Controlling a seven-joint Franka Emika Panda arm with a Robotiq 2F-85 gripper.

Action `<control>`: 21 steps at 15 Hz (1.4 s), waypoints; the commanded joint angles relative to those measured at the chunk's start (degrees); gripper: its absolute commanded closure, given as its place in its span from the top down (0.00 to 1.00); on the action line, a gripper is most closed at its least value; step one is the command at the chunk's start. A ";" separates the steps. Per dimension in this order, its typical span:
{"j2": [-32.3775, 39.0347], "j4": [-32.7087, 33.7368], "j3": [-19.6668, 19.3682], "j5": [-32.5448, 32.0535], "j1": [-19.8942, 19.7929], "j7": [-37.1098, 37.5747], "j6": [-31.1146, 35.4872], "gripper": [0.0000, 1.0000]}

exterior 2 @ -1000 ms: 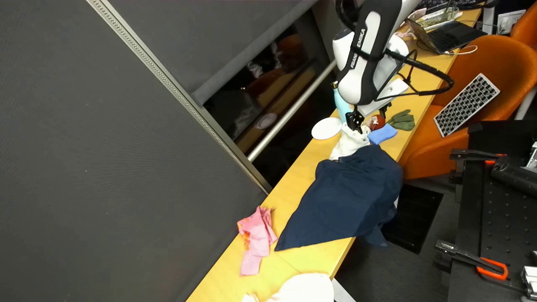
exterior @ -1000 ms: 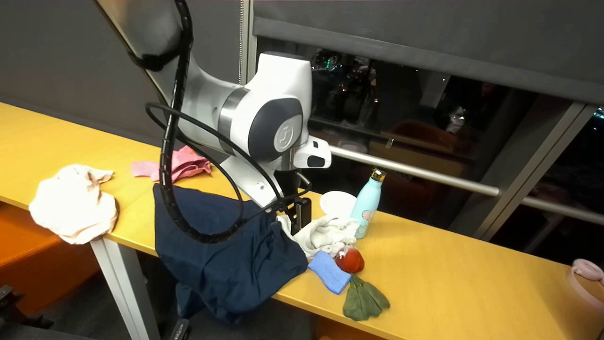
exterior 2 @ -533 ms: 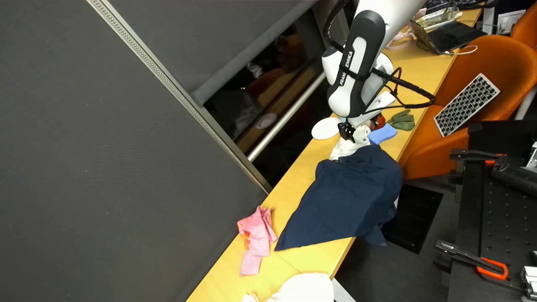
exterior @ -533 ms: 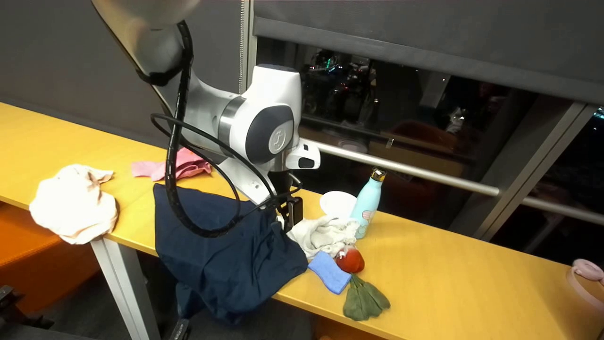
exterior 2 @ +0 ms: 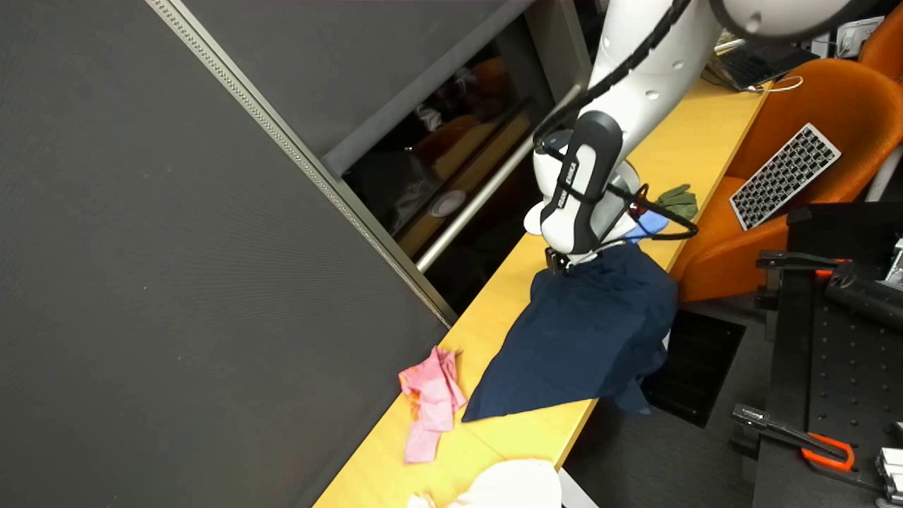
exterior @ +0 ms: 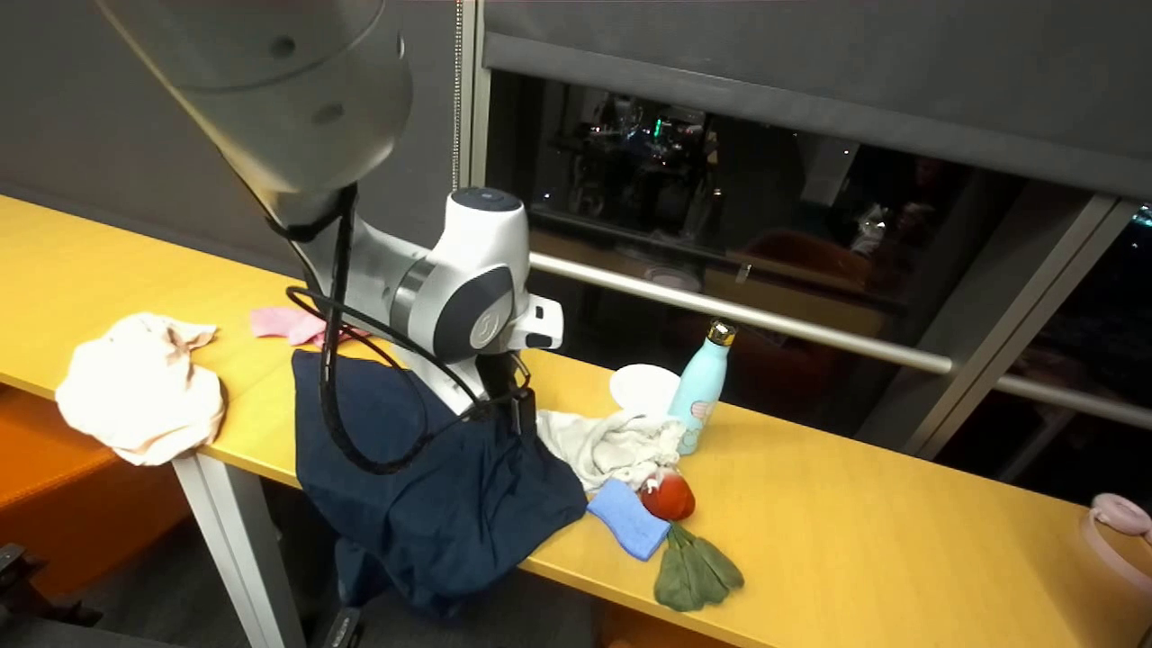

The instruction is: Move the blue item to the left then use the white cloth to wipe the table

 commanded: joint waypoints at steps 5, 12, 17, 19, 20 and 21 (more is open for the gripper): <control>18.80 21.44 0.52 1.97 1.54 0.35 -0.50 1.00; 28.14 33.39 1.39 1.69 0.67 -0.29 -2.92 0.66; 26.08 32.78 1.37 1.51 1.99 0.54 -3.99 0.27; 27.49 37.43 0.48 1.35 2.69 1.67 -6.48 0.12; 28.33 40.04 0.41 0.32 2.81 2.79 -8.09 0.03; 27.74 41.67 0.03 0.23 3.15 3.71 -9.65 0.00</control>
